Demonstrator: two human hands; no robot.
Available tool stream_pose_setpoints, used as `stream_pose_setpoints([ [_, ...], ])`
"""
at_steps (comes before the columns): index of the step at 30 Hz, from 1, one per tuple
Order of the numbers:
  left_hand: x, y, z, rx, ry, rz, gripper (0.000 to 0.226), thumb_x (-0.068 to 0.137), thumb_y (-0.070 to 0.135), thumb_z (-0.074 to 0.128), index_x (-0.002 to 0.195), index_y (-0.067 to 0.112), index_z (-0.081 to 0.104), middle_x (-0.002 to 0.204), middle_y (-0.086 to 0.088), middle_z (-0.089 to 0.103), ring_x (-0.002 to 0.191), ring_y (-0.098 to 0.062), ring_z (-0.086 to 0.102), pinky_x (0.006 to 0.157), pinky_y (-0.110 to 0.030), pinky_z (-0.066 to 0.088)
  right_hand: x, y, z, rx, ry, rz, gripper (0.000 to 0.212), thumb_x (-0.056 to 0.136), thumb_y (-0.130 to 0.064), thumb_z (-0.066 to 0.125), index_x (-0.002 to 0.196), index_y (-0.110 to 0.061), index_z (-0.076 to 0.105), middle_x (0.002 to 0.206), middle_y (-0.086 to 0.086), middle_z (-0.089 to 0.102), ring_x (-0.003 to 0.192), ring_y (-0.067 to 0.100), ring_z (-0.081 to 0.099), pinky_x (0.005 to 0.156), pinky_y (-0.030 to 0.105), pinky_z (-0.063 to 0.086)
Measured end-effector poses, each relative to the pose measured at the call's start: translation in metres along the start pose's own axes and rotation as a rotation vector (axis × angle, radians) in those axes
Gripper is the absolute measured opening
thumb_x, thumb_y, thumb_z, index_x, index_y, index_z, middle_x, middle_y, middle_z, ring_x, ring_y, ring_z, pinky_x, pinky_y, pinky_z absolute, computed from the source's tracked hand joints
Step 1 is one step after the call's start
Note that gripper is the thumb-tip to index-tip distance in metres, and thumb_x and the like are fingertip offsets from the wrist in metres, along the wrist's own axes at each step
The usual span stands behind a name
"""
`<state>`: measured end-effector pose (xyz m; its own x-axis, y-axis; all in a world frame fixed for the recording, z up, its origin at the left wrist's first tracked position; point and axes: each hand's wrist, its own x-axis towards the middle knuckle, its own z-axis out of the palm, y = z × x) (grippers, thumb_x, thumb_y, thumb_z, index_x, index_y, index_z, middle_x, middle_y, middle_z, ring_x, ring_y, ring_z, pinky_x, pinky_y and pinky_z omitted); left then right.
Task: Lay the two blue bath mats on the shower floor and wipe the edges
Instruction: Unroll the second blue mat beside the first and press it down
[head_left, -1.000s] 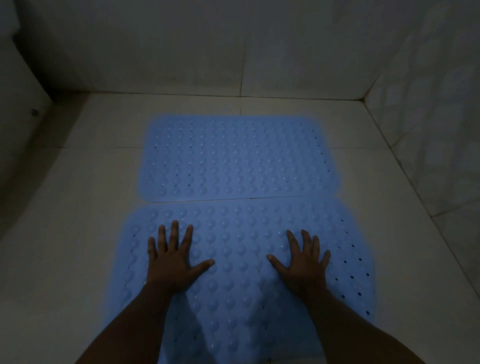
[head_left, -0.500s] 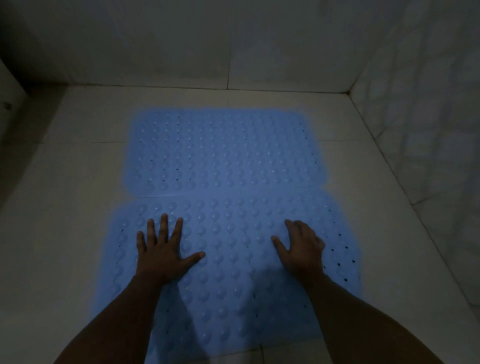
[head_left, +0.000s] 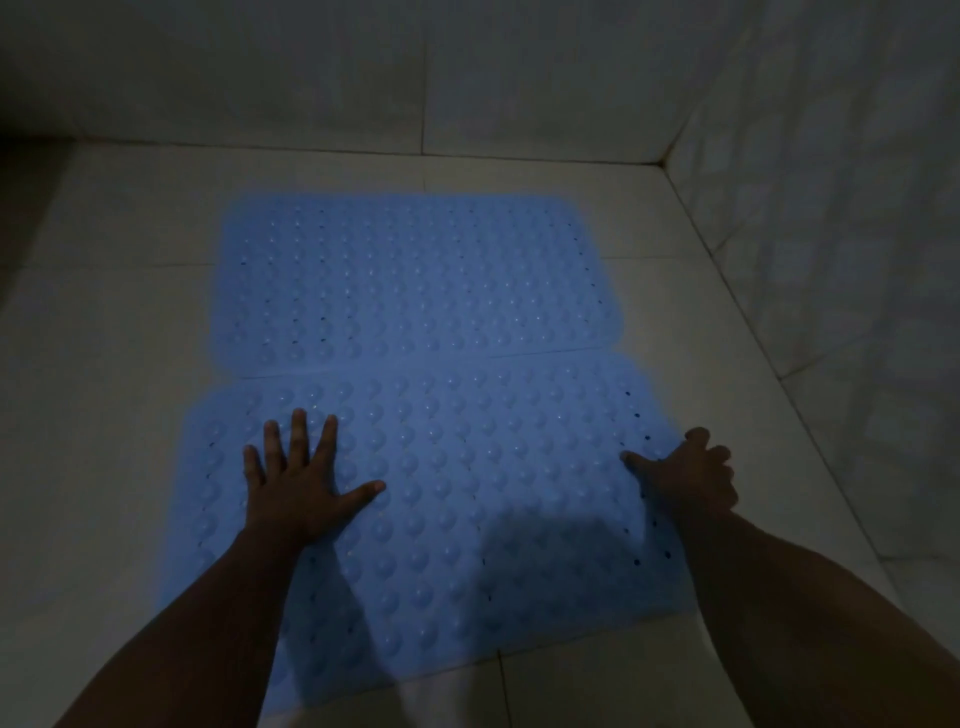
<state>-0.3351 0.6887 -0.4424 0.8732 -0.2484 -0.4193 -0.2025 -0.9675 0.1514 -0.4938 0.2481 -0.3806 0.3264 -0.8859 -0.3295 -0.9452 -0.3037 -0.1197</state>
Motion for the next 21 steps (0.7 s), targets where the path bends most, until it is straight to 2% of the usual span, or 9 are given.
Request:
stream_pose_setpoints([
  [2, 0.001, -0.001, 0.001, 0.000, -0.001, -0.006, 0.123, 0.060, 0.108, 0.019, 0.155, 0.043, -0.025, 0.161, 0.000, -0.039, 0.148, -0.032, -0.037, 0.121, -0.058, -0.018, -0.002, 0.002, -0.004, 0.003, -0.040, 0.028, 0.113, 0.058, -0.073, 0.081, 0.140, -0.015, 0.029, 0.137, 0.021, 0.037, 0.122, 0.048, 0.048, 0.101, 0.062, 0.042],
  [4, 0.001, -0.001, 0.001, 0.006, -0.012, -0.010, 0.123, 0.060, 0.107, 0.019, 0.155, 0.042, -0.025, 0.161, -0.001, -0.039, 0.148, -0.032, -0.037, 0.121, -0.058, -0.018, -0.005, 0.002, -0.005, -0.058, -0.035, 0.058, 0.114, 0.062, -0.075, 0.077, 0.145, -0.015, 0.026, 0.142, 0.022, 0.036, 0.130, 0.048, 0.043, 0.109, 0.064, 0.031],
  [6, 0.001, -0.001, 0.000, -0.001, -0.012, 0.003, 0.123, 0.060, 0.107, 0.019, 0.155, 0.042, -0.025, 0.161, -0.002, -0.039, 0.148, -0.032, -0.037, 0.120, -0.058, -0.019, -0.008, -0.003, 0.002, -0.101, 0.033, 0.008, 0.109, 0.067, -0.076, 0.069, 0.149, -0.019, 0.023, 0.148, 0.022, 0.033, 0.138, 0.045, 0.033, 0.113, 0.068, 0.019],
  [10, -0.002, 0.003, 0.000, -0.023, -0.005, 0.010, 0.123, 0.062, 0.107, 0.023, 0.156, 0.042, -0.021, 0.162, -0.001, -0.036, 0.149, -0.032, -0.036, 0.120, -0.058, -0.019, -0.025, -0.028, 0.039, -0.081, 0.070, -0.310, 0.087, 0.086, -0.065, 0.056, 0.154, -0.029, 0.015, 0.163, 0.012, 0.016, 0.152, 0.033, 0.010, 0.116, 0.069, 0.004],
  [14, -0.004, 0.002, -0.002, -0.009, 0.010, 0.000, 0.121, 0.063, 0.106, 0.024, 0.157, 0.043, -0.019, 0.162, 0.000, -0.036, 0.149, -0.032, -0.034, 0.120, -0.059, -0.018, -0.074, -0.077, 0.080, -0.094, 0.010, -0.606, 0.073, 0.093, -0.058, 0.048, 0.156, -0.033, 0.021, 0.167, 0.005, 0.013, 0.155, 0.027, 0.006, 0.120, 0.064, 0.003],
  [18, -0.006, 0.000, -0.002, -0.036, 0.032, 0.022, 0.121, 0.063, 0.106, 0.026, 0.157, 0.044, -0.019, 0.162, 0.000, -0.035, 0.148, -0.032, -0.037, 0.120, -0.058, -0.020, -0.132, -0.122, 0.116, -0.037, -0.011, -0.850, 0.073, 0.085, -0.066, 0.039, 0.152, -0.037, 0.031, 0.165, 0.004, 0.023, 0.154, 0.027, 0.013, 0.117, 0.066, 0.008],
  [21, -0.005, 0.000, -0.003, -0.049, 0.056, 0.030, 0.112, 0.070, 0.102, 0.022, 0.157, 0.044, -0.018, 0.163, 0.002, -0.035, 0.148, -0.030, -0.036, 0.120, -0.058, -0.019, -0.163, -0.149, 0.133, -0.113, -0.087, -0.914, 0.076, 0.088, -0.069, 0.037, 0.155, -0.039, 0.018, 0.169, 0.004, 0.004, 0.156, 0.026, -0.004, 0.118, 0.066, -0.001],
])
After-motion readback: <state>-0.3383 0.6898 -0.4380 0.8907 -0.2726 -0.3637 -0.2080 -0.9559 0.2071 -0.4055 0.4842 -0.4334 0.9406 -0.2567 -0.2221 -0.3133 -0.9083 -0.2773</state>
